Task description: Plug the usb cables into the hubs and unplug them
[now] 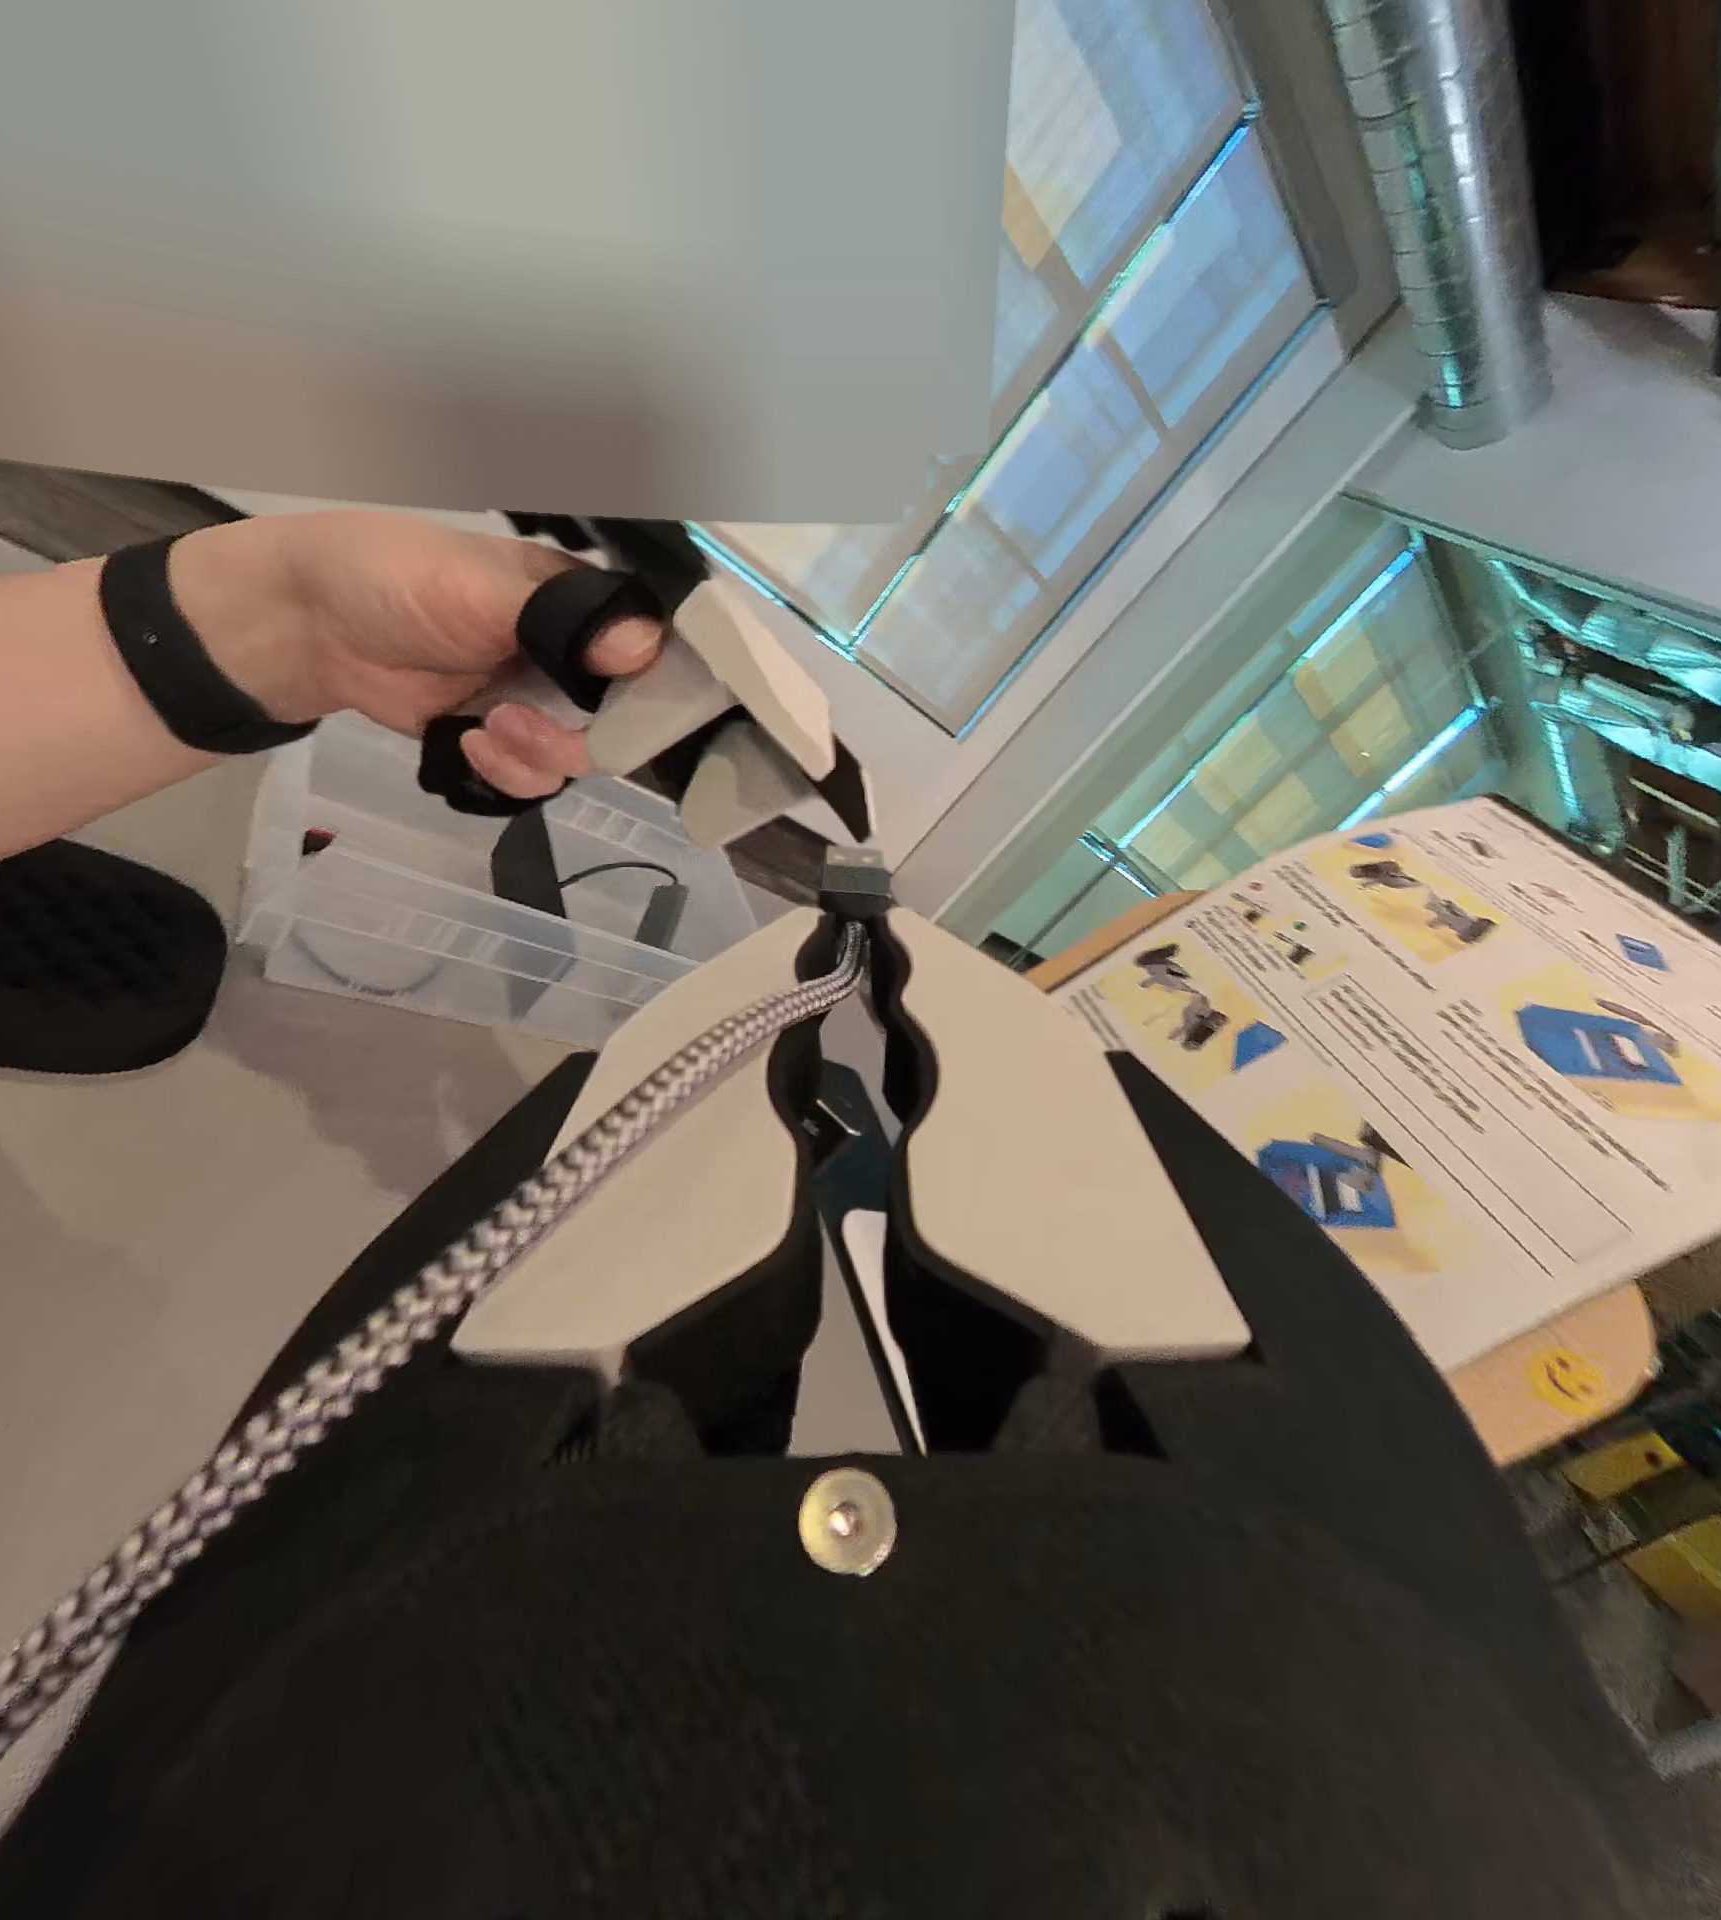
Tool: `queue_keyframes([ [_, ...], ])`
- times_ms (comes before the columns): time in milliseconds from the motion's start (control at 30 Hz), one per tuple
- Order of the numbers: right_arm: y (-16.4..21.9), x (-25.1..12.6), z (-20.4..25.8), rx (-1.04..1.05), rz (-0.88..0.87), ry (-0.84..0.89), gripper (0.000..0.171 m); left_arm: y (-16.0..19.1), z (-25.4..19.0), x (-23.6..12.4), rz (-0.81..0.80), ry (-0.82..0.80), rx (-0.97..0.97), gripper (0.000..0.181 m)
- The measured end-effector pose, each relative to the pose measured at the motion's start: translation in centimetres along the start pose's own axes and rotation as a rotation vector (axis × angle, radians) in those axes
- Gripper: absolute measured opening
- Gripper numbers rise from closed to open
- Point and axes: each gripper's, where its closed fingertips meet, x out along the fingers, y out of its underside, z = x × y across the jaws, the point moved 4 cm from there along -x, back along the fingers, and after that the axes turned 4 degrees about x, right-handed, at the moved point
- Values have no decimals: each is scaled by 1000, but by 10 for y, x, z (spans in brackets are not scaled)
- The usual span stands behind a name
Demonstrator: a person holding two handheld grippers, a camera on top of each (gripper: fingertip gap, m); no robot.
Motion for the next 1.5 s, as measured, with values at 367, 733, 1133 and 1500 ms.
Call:
queue_keyframes([
  [367, -2, -36, -30, 6, -11, 139, 7, 67, 124, 3, -108, -706, 207, 78],
  [733, -1, -36, -30, -4, -16, 134, 7, 153, 149, 25, 104, -678, 191, 82],
  [1133, -4, -42, -33, -17, -29, 151, 7, 199, 169, 36, 311, -626, 94, 65],
  [1500, 4, -38, -35, 3, -2, 156, 7, 206, 171, 43, 386, -544, 47, 31],
])
